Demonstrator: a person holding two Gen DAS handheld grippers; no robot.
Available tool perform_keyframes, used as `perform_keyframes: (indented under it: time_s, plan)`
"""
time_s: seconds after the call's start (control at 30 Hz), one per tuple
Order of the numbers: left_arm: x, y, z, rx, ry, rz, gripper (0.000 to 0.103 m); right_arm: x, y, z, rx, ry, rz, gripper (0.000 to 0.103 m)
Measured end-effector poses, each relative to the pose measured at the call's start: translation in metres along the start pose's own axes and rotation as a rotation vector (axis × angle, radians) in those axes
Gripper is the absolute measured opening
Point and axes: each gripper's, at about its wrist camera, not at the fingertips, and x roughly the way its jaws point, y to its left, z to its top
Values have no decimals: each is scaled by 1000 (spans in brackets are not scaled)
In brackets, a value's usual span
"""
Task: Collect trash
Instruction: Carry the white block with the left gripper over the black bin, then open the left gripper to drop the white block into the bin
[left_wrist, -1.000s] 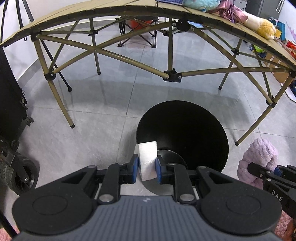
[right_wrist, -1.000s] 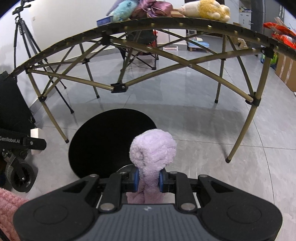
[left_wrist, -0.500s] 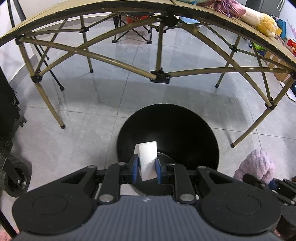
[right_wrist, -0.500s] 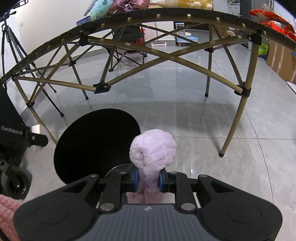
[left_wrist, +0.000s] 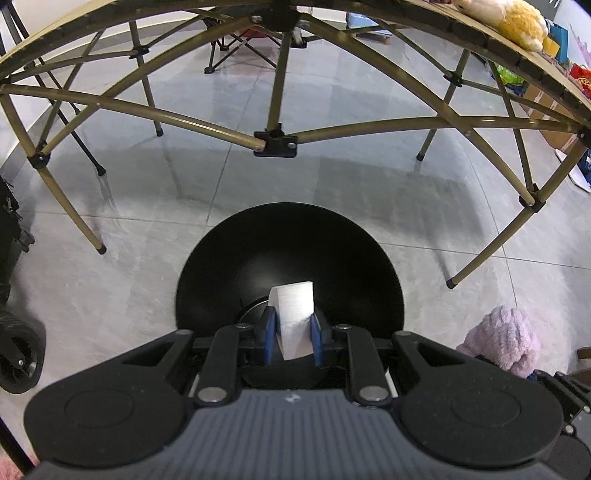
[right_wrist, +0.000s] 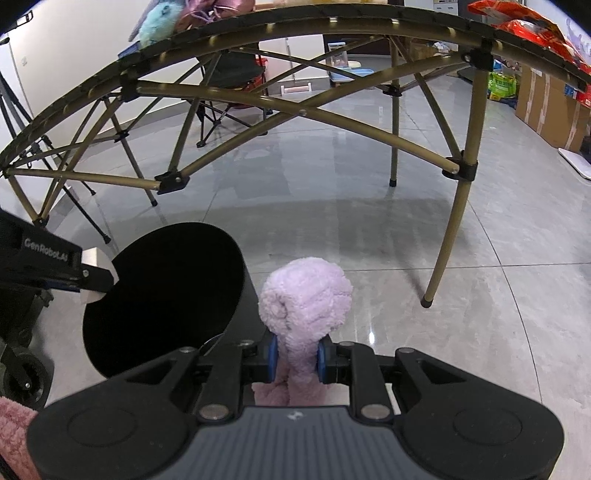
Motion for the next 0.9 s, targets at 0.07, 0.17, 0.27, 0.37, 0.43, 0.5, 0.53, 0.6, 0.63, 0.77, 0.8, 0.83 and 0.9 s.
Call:
perform_keyframes:
  time_s: [0.07, 0.17, 0.27, 0.37, 0.43, 0.5, 0.53, 0.6, 0.63, 0.77, 0.8, 0.83, 0.9]
  plan:
    - [3, -4, 3, -2, 7, 0, 20, 1, -2, 0, 10, -4, -5, 19]
    - [8, -10, 6, -7, 15, 0, 20, 2, -6, 1, 23, -8, -12, 19]
    - [13, -15, 10, -13, 24, 1, 20, 4, -8, 1, 29, -9, -18, 19]
    - [19, -19, 12, -18, 36, 3, 20, 6, -9, 1, 32, -5, -25, 19]
    - [23, -22, 13, -19, 44, 7, 20, 8, -10, 1, 32, 0, -27, 19]
    - [27, -24, 13, -21, 52, 10, 20, 10, -11, 1, 32, 4, -29, 19]
    - [29, -25, 13, -21, 57, 10, 20, 11, -11, 1, 32, 6, -29, 19]
    - [31, -26, 14, -21, 62, 11, 20, 11, -11, 1, 32, 5, -30, 19]
    - [32, -27, 14, -20, 63, 14, 20, 11, -10, 1, 33, 3, -31, 19]
    - [35, -26, 14, -23, 72, 21, 20, 10, -11, 1, 37, -6, -32, 19]
    - [36, -26, 13, -23, 73, 22, 20, 10, -11, 1, 37, -7, -31, 19]
    - [36, -26, 13, -24, 75, 25, 20, 10, -11, 0, 37, -7, -30, 19]
    - [37, -25, 13, -26, 82, 31, 22, 9, -11, 0, 37, -7, -29, 19]
